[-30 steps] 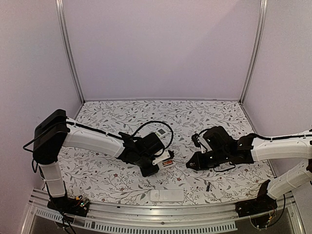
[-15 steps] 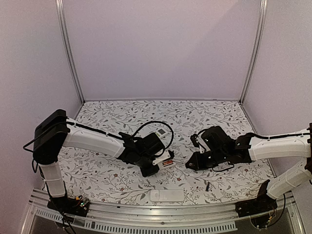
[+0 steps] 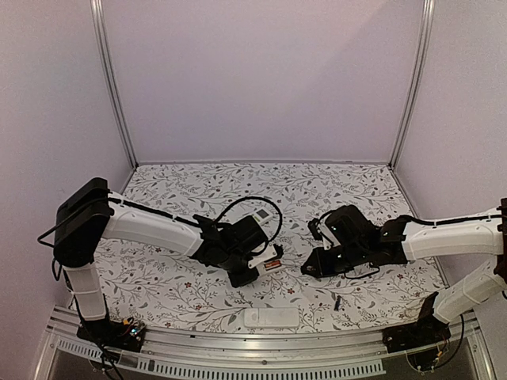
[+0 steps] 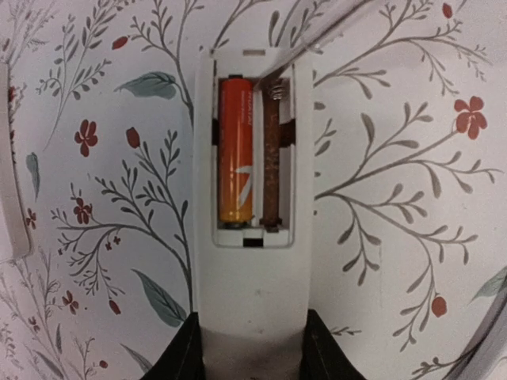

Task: Unload the batteries from the remote control
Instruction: Remove the battery from the remote control without the battery cover.

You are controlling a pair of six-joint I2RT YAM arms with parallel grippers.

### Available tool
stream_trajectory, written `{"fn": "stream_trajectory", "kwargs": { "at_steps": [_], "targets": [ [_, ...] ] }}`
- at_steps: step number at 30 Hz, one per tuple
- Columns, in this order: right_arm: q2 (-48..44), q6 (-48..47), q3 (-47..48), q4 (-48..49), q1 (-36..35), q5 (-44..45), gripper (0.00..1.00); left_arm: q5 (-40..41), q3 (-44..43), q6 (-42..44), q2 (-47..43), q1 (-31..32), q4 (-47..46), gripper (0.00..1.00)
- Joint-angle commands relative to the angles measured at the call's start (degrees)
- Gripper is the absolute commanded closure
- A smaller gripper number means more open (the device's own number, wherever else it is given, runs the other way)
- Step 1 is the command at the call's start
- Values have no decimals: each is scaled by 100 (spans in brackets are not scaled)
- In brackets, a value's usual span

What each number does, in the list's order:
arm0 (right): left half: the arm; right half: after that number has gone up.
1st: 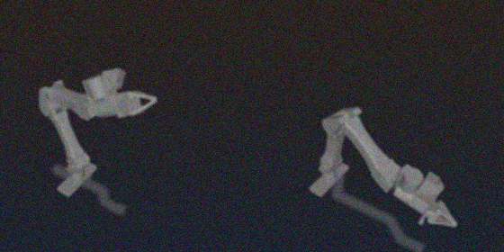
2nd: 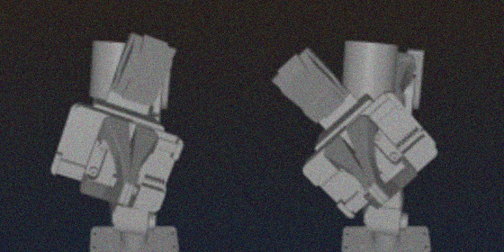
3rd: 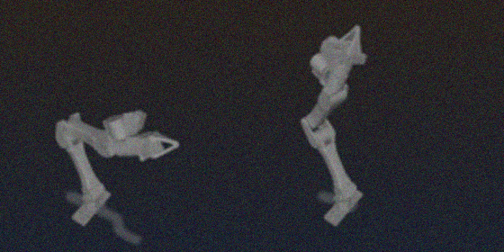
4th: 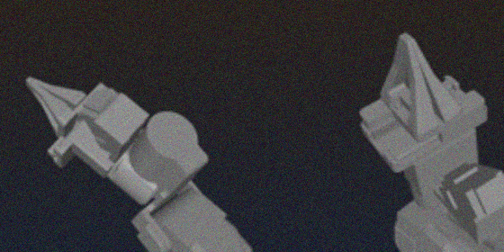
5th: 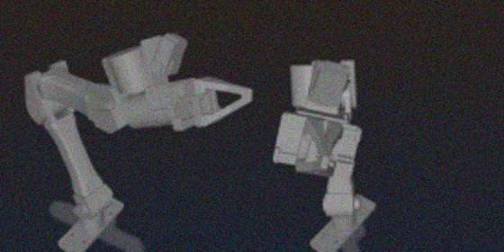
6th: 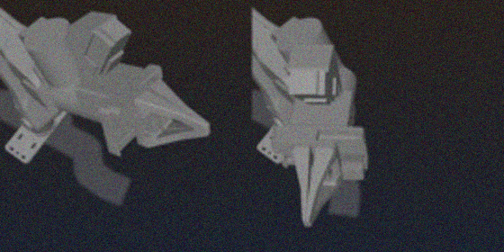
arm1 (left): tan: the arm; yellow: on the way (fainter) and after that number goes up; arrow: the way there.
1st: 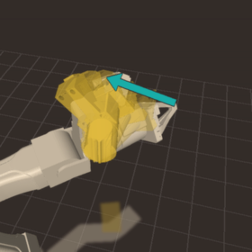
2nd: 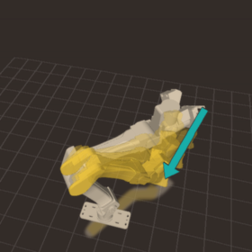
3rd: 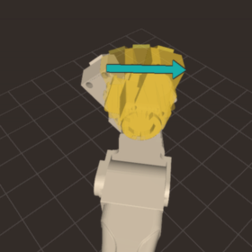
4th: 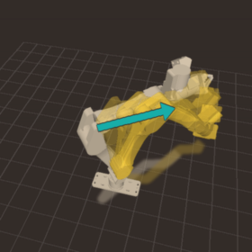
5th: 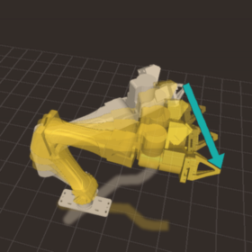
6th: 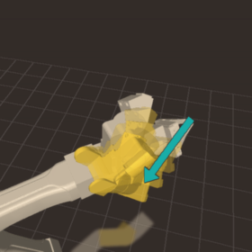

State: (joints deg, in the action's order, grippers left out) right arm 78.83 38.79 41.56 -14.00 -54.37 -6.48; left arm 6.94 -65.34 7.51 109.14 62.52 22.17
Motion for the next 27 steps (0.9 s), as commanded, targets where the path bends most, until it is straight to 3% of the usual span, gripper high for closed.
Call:
{"fn": "stream_trajectory", "kwargs": {
  "at_steps": [1,27],
  "targets": [
    [-97,-13,144,-123,-4,292,100,-79,118,91,459,123,71,83],
    [-13,-117,232,-50,-4,285,100,-69,109,102,492,136,77,83]
  ]
}}
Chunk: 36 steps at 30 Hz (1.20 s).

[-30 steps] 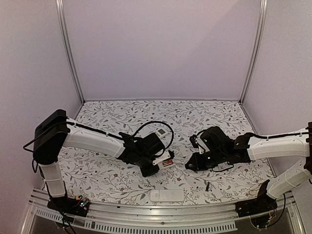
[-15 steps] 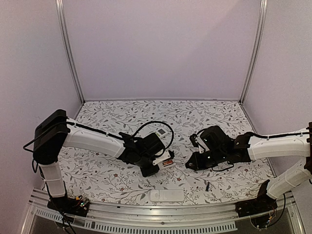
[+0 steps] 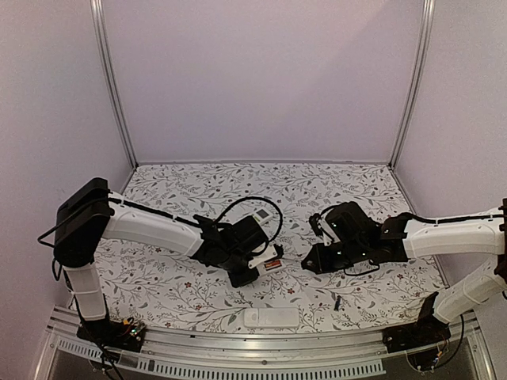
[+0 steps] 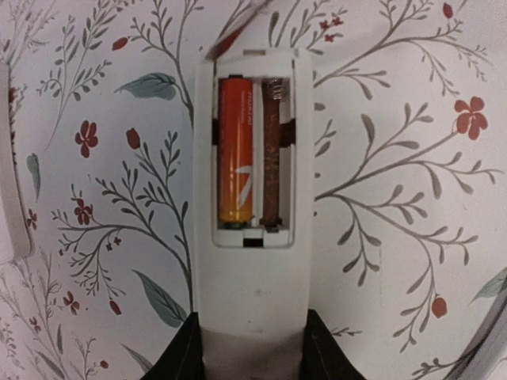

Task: Unload the batteries from the remote control
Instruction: Remove the battery from the remote control without the battery cover.

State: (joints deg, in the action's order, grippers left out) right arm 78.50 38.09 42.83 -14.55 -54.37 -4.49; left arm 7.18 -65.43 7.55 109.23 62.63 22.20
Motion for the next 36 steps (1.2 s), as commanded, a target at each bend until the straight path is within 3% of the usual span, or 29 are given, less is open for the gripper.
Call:
{"fn": "stream_trajectory", "kwargs": {
  "at_steps": [1,36],
  "targets": [
    [44,-44,103,9,-5,69,100,-94,118,93,478,127,74,83],
    [95,84,-46,-190,-4,-68,100,-57,118,97,526,146,90,83]
  ]
}}
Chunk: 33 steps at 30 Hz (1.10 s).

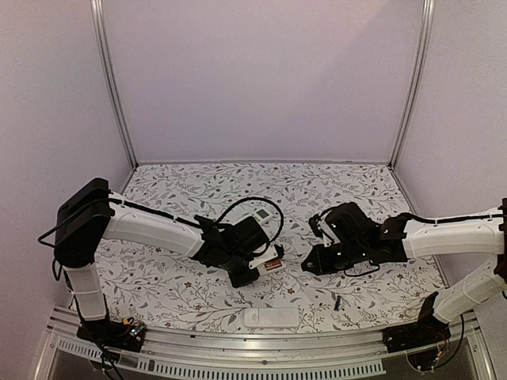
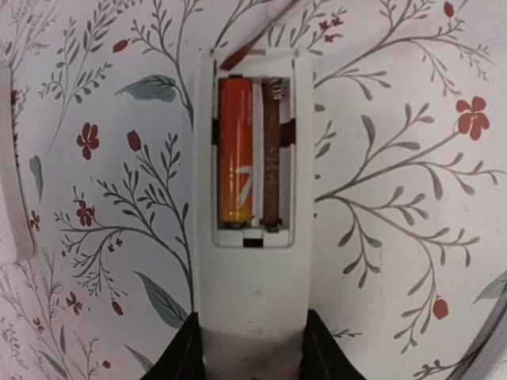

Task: Unload the batteries from the remote control
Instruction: Remove the battery from the remote control without the battery cover.

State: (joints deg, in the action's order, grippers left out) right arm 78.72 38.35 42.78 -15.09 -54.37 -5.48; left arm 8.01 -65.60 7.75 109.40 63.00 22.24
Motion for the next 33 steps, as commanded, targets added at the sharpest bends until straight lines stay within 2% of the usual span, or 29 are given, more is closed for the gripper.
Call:
{"fn": "stream_trajectory", "kwargs": {
  "at_steps": [1,17,33],
  "targets": [
    [74,59,-42,-130,-4,21,100,-134,136,79,502,114,82,83],
    [77,76,-118,-34,-4,-257,100,-117,127,83,515,117,93,83],
    [-199,541,-313,1145,-4,-1760,100,-98,134,91,533,125,105,84]
  ]
}}
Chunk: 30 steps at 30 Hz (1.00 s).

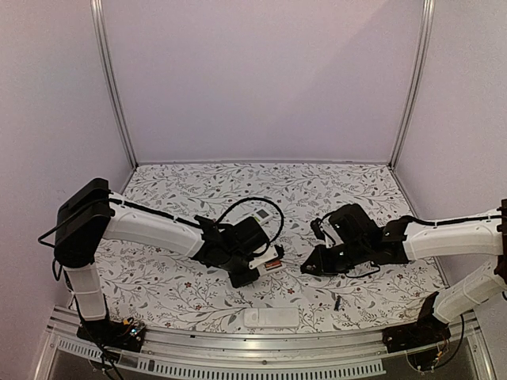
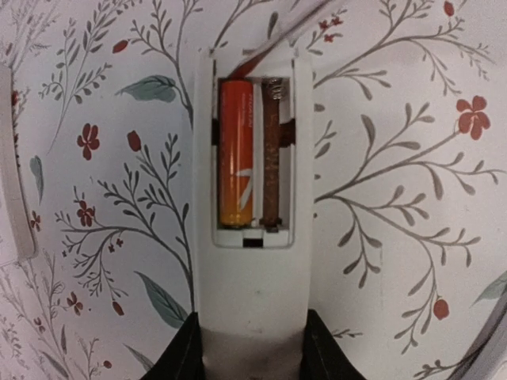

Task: Unload the batteries from the remote control
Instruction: Remove the battery from the remote control without the battery cover.

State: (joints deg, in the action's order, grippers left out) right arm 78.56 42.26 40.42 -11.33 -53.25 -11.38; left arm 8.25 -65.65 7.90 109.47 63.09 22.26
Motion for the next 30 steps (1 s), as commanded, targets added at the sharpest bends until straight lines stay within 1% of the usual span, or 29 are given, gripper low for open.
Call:
{"fn": "stream_trajectory", "kwargs": {
  "at_steps": [1,9,23,30],
  "targets": [
    [-208,173,-78,794,-115,-1206,100,-125,132,74,534,122,107,84],
    [-394,212,-35,864,-115,-1317,100,-127,131,78,555,117,103,84],
    [-410,160,-17,542,-115,-912,100,-123,131,79,554,116,107,84],
    [-353,91,79,8,-115,-166,100,-116,130,74,550,116,103,84]
  ]
}}
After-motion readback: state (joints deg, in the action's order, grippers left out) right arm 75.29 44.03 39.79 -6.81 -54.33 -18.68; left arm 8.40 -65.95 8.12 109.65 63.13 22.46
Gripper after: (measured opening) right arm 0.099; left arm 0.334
